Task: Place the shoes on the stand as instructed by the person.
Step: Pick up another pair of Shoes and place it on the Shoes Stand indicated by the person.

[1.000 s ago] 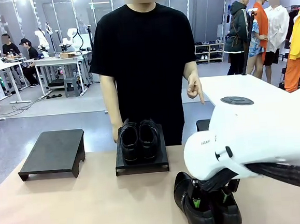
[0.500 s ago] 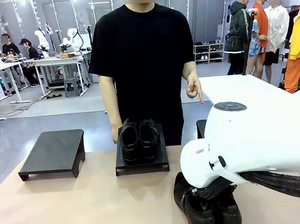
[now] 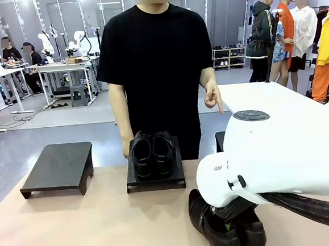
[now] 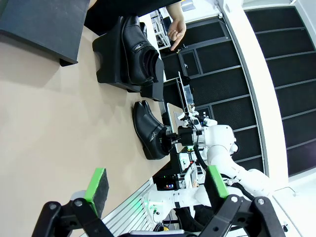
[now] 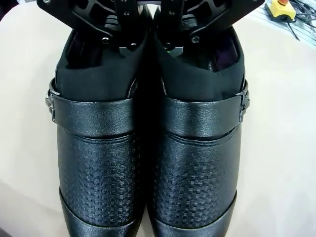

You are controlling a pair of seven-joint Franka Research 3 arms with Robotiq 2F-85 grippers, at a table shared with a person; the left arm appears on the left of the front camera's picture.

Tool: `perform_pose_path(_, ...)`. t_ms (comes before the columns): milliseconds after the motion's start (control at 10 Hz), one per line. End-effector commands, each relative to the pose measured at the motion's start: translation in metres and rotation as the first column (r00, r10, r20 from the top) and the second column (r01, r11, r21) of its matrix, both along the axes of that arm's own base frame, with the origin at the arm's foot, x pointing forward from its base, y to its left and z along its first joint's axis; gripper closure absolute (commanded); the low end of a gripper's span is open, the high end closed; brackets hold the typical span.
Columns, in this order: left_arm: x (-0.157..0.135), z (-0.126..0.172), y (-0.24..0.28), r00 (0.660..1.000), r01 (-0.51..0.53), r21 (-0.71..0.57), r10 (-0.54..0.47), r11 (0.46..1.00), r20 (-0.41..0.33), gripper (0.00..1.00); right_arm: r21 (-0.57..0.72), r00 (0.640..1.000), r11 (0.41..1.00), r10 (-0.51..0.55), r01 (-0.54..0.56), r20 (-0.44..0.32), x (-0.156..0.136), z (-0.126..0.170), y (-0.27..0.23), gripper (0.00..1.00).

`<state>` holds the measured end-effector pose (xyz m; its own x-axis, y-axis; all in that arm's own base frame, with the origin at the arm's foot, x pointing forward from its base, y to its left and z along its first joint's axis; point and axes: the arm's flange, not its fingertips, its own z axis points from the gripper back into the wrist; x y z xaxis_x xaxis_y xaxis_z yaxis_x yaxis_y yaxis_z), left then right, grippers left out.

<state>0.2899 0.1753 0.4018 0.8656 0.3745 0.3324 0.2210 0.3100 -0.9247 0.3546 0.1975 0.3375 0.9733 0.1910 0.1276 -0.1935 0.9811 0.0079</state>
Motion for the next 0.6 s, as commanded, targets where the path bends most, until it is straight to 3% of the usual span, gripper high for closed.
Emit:
perform_pose_path(0,0.0,0.0,0.001,1.0,0.009,-0.009,-0.008,1.0,0.018,0.0,0.013,0.999,1.0,0.012,-0.013,0.038,-0.019,0.025,-0.02,1.0)
perform_pose_path(300,0.0,0.0,0.001,1.0,0.009,-0.009,-0.008,1.0,0.018,0.0,0.024,0.985,0.997,0.066,-0.071,0.158,-0.025,0.099,-0.046,1.0)
perform_pose_path(500,0.0,0.0,0.001,1.0,0.009,-0.009,-0.008,1.0,0.018,0.0,0.046,0.979,0.996,0.064,-0.074,0.193,-0.026,0.127,-0.066,1.0)
